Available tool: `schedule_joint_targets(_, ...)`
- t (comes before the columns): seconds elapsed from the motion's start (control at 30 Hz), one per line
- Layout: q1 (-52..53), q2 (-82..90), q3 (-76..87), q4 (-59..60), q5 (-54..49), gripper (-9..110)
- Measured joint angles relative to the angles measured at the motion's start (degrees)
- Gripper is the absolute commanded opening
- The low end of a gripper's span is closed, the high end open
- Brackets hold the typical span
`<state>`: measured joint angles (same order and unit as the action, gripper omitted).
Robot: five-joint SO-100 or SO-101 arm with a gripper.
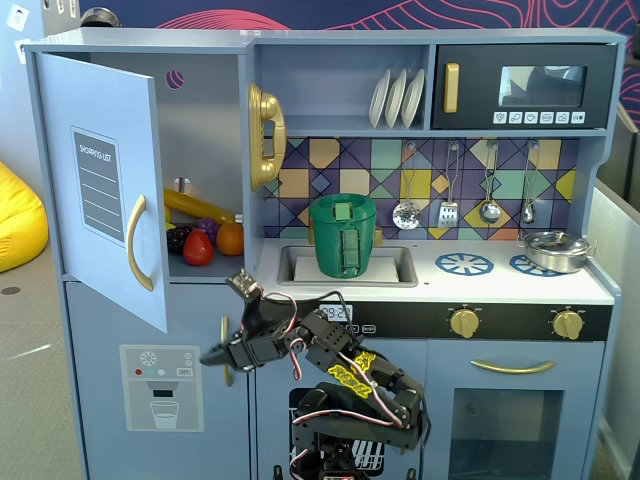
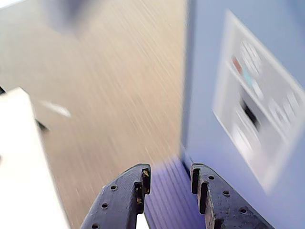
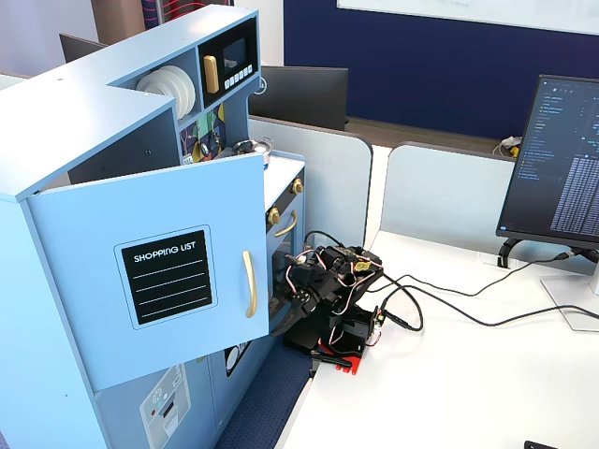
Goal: Close the left cabinet door
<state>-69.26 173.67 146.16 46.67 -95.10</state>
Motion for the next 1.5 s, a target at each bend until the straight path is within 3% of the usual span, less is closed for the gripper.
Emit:
schedule_joint_targets(0.27,-12.04,-4.92,-7.47,-8.88,-2.81,0)
schedule_joint_targets(0.6,-18.81,-15.03,-17.23,-11.69,-6.86,0)
schedule_joint_targets(1.03,-19.16,-34.63,-35.16,-15.21,-9.49,0)
schedule_joint_targets(1.5,-11.34,-36.91,-37.35,-16.35,-7.82,0)
